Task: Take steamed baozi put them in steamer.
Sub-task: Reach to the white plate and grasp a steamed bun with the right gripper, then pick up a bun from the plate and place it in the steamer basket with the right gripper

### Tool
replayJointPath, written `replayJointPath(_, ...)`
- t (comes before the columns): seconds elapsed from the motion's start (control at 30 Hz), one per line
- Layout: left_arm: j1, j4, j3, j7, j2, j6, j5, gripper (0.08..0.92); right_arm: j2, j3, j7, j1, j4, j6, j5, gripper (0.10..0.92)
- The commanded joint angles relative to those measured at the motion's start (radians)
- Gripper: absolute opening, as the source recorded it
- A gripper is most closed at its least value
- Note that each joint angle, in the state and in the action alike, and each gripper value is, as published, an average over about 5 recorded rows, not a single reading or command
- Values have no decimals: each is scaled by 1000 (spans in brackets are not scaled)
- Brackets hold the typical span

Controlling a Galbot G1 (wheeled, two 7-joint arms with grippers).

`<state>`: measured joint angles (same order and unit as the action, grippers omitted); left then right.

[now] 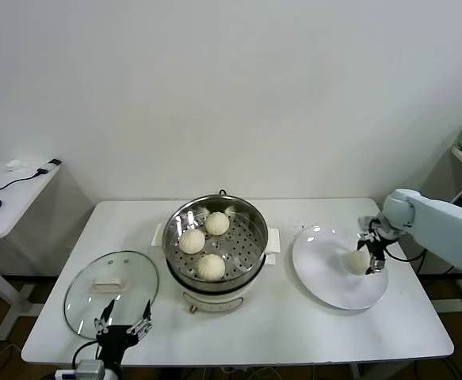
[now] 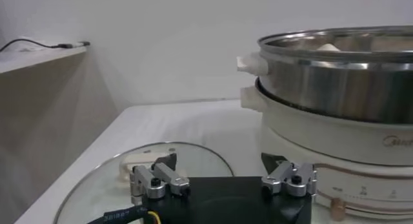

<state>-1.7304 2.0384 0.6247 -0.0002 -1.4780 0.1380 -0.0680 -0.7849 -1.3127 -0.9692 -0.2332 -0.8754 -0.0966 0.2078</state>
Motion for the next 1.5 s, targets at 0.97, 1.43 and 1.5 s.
replayJointPath(0.97, 7, 45, -23, 0, 19, 23, 0, 823, -338, -478, 224, -901, -735, -323, 943, 636)
replayJointPath(1.43, 21, 37, -16, 0, 24, 27, -13, 823, -496, -470, 297, -576, -536, -356, 784, 636)
replayJointPath(1.5, 24, 34, -15, 0, 24, 28, -15, 823, -499, -470, 301, -550, -510, -356, 765, 636)
